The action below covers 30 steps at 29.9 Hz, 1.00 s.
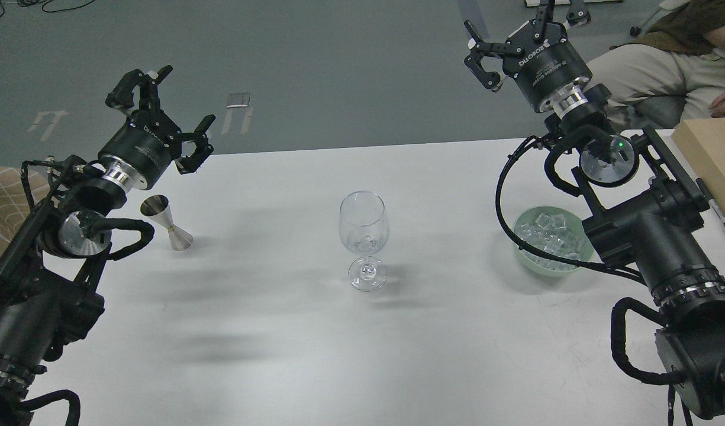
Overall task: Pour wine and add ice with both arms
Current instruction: 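Swing the right gripper down toward the green ice bowl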
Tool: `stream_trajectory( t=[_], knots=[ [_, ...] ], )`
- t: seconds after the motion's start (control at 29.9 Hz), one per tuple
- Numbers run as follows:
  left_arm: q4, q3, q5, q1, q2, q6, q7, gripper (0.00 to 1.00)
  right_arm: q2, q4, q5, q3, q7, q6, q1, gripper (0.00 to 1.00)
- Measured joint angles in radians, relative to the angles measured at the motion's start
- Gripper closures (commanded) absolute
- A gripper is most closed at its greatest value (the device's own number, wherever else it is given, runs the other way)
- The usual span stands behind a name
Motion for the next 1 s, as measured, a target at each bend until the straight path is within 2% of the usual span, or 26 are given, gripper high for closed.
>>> stream_trajectory(
  t=[0.67, 1.0],
  knots=[
    [0.000, 0.004, -0.001, -0.006, -0.010, 0.003, -0.003, 0.02, 0.003, -0.004, 0.002, -0.005, -0.002, -0.025, 0.000, 0.00],
    [0.000, 0.004, -0.002, -0.007, -0.010, 0.000, -0.008, 0.02, -0.004, 0.001, 0.001, -0.087, 0.001, -0.041, -0.002, 0.00]
  ],
)
